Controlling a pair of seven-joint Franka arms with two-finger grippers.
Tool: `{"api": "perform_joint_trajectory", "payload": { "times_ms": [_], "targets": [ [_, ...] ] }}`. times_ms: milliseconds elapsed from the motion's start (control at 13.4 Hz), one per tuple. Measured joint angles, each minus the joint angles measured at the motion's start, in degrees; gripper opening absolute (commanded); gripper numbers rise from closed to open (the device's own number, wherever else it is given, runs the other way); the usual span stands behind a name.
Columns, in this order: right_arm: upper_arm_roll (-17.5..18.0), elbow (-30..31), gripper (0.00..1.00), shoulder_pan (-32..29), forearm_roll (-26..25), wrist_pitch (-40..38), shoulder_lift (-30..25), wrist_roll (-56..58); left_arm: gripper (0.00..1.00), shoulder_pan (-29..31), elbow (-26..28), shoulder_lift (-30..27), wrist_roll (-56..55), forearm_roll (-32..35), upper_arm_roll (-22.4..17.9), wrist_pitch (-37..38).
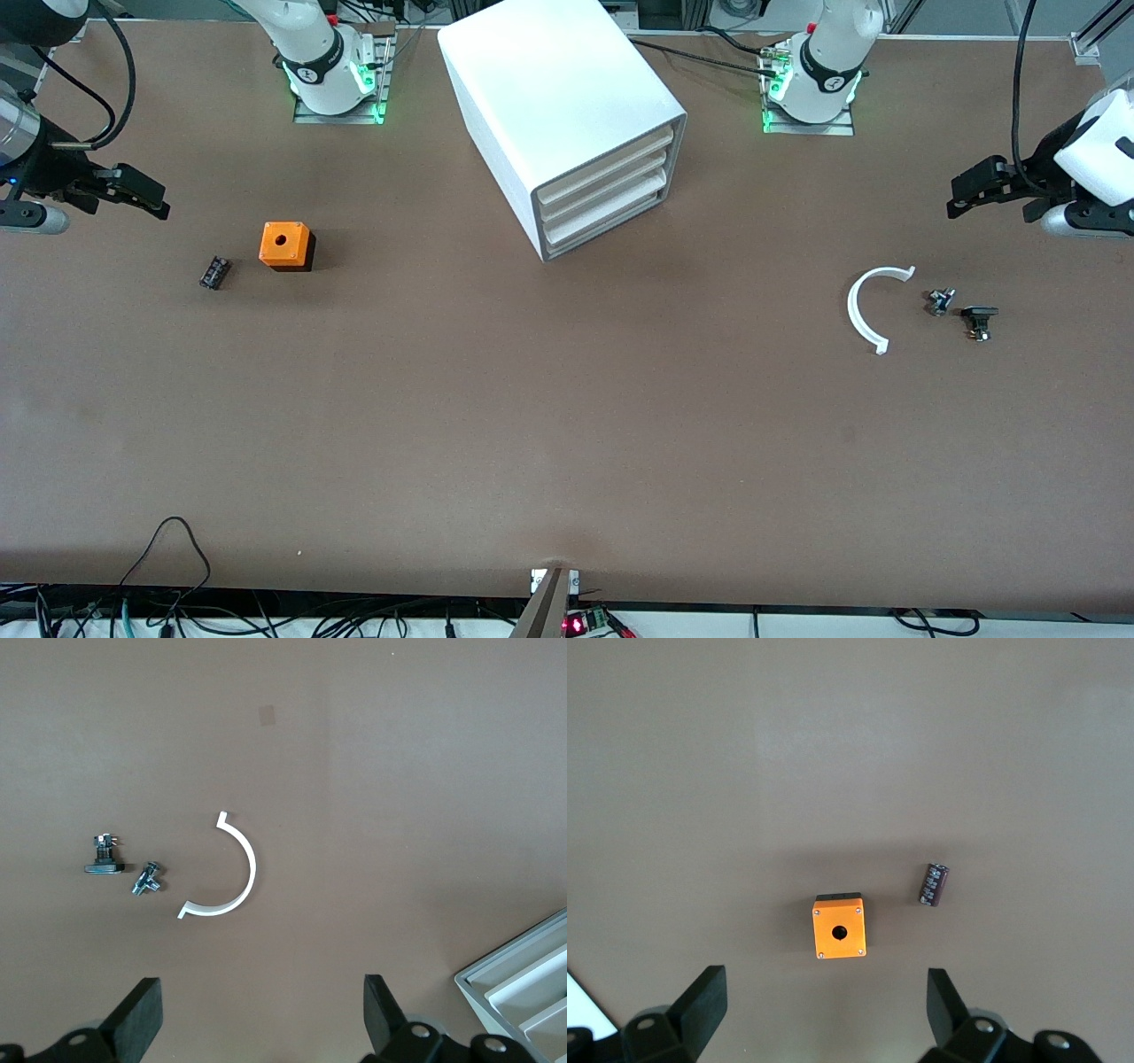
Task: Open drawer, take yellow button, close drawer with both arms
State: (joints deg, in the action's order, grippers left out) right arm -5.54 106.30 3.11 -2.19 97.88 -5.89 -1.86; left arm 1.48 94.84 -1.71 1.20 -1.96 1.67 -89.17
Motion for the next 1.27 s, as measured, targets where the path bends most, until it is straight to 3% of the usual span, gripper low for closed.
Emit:
{"api": "perform_joint_trajectory", "payload": {
  "times_ms": [596, 1043, 1266],
  "targets": [
    [0.0, -0.1, 1.0, 0.0, 0.0, 0.6, 0.1, 0.0, 1.0, 0.0, 0.0, 0.9, 0.0, 0.0, -0.2, -0.1],
    [0.0, -1.1, 1.0, 0.0, 0.0, 0.6, 1.0, 0.0, 1.0, -0.9, 0.7, 7.4, 0.1, -0.4, 0.2, 1.6],
    [0.0, -1.2, 1.0, 0.0, 0.0, 0.5, 1.0, 0.0, 1.0, -0.6, 0.7, 10.9, 0.3, -8.2, 0.2, 6.7]
  ]
}}
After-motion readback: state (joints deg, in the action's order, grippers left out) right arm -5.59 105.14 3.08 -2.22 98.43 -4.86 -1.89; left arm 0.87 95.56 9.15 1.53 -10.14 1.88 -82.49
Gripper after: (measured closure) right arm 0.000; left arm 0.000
